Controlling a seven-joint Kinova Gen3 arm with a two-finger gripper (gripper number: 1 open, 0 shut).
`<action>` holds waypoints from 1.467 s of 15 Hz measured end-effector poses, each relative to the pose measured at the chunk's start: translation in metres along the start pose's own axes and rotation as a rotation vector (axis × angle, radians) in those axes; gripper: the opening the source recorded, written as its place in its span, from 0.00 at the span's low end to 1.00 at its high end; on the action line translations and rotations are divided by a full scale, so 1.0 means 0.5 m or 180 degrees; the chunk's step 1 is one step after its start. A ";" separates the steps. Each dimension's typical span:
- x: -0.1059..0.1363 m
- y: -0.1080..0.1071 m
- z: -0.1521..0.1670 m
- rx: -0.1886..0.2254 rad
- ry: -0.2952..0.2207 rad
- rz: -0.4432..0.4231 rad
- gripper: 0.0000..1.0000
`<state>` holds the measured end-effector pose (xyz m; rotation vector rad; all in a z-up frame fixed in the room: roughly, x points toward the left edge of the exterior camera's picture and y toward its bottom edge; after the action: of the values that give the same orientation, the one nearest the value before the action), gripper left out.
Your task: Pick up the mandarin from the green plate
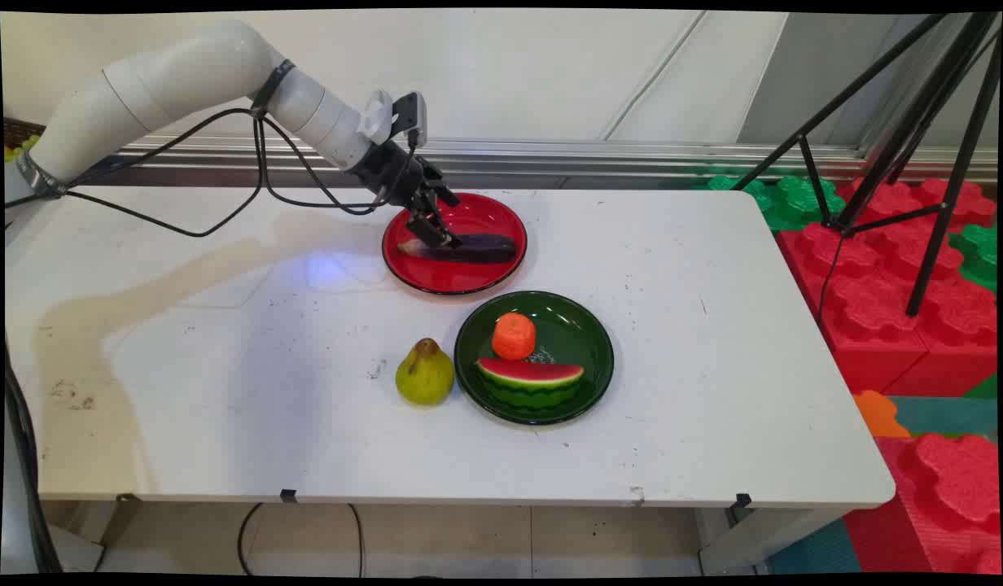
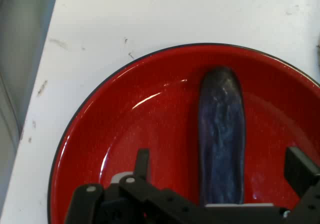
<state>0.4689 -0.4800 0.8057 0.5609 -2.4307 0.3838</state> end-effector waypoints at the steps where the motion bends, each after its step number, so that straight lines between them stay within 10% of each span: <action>1: -0.001 -0.001 -0.004 0.0006 -0.0002 0.0001 1.00; 14: 0.025 0.048 -0.107 0.0004 0.0169 0.0101 1.00; 22: 0.082 0.143 -0.121 -0.0211 0.0240 0.0244 1.00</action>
<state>0.4351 -0.4064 0.8678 0.4181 -2.3880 0.3485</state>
